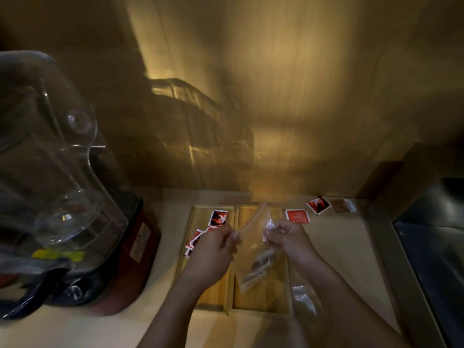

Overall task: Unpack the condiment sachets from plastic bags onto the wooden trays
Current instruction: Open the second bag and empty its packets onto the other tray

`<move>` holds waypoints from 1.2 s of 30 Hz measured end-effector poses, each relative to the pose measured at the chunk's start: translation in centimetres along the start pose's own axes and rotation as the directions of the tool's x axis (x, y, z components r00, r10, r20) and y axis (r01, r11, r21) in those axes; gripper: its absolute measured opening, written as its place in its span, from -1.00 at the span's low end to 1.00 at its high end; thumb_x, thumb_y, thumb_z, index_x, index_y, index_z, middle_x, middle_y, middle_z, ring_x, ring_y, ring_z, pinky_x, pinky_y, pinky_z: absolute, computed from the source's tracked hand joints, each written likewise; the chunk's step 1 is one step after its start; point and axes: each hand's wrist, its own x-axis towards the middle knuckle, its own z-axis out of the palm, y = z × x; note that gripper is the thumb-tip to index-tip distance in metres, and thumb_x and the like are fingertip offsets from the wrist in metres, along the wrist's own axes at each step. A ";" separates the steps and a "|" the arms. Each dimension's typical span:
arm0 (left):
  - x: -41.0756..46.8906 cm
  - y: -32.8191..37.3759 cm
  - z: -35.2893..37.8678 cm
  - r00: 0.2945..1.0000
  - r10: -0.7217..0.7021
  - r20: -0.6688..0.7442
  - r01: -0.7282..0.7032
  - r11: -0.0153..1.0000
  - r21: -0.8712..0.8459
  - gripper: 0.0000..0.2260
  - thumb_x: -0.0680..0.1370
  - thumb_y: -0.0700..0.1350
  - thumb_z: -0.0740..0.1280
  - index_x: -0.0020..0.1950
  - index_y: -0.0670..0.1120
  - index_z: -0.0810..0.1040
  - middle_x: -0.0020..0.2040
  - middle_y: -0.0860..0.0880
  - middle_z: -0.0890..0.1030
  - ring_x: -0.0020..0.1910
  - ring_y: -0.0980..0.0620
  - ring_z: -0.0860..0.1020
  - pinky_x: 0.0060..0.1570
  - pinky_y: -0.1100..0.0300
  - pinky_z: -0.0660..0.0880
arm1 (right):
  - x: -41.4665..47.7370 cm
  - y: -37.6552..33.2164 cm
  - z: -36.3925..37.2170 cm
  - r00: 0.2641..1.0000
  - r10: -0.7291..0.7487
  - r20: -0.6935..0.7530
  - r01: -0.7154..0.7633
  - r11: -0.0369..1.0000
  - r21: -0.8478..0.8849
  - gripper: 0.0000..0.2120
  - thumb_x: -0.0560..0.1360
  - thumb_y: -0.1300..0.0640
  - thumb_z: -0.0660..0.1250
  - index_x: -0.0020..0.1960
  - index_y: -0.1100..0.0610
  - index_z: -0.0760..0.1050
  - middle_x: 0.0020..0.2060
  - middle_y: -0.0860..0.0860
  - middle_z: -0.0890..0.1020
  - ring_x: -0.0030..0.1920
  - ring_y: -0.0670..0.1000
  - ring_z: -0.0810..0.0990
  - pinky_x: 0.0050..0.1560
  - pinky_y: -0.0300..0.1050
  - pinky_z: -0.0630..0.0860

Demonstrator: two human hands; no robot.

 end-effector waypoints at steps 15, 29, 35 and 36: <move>-1.0 -1.9 1.1 0.954 -0.221 0.204 0.289 0.860 -0.421 -0.89 0.48 -0.26 0.36 -0.22 -0.27 0.63 -0.33 -0.12 0.63 -0.48 0.10 0.54 -0.47 0.29 0.52 | -3.1 0.5 1.3 0.922 -0.213 -0.323 0.108 0.943 -0.314 -0.91 0.43 0.19 0.35 -0.23 0.05 0.49 -0.25 0.03 0.58 -0.19 0.03 0.55 -0.14 -0.06 0.48; -3.2 -1.0 3.6 0.964 -0.116 0.240 0.215 0.869 -0.446 -0.86 0.44 -0.18 0.42 -0.29 -0.16 0.53 -0.47 0.00 0.57 -0.51 0.14 0.48 -0.52 0.33 0.40 | -6.4 -0.8 2.5 0.986 0.162 -0.034 -0.165 0.955 -0.247 -0.74 0.42 0.29 0.24 -0.44 0.16 0.43 -0.66 -0.01 0.45 -0.62 -0.04 0.42 -0.59 -0.28 0.31; -3.1 -1.3 2.2 0.934 -0.141 0.327 0.283 0.852 -0.441 -0.82 0.43 -0.18 0.44 -0.04 -0.21 0.54 -0.23 -0.05 0.54 -0.29 0.09 0.55 -0.35 0.26 0.49 | -7.3 -1.4 1.7 0.955 0.251 0.157 -0.240 0.967 -0.085 -0.81 0.53 0.33 0.16 -0.20 0.29 0.51 -0.38 0.23 0.60 -0.43 0.10 0.61 -0.52 -0.15 0.53; -3.0 -1.2 2.1 0.939 -0.148 0.311 0.281 0.852 -0.442 -0.83 0.43 -0.19 0.43 -0.03 -0.20 0.54 -0.22 -0.03 0.52 -0.29 0.10 0.55 -0.35 0.26 0.49 | -7.4 -1.5 1.7 0.946 0.262 0.190 -0.250 0.965 -0.084 -0.81 0.53 0.32 0.15 -0.17 0.30 0.51 -0.37 0.22 0.61 -0.42 0.08 0.62 -0.50 -0.15 0.54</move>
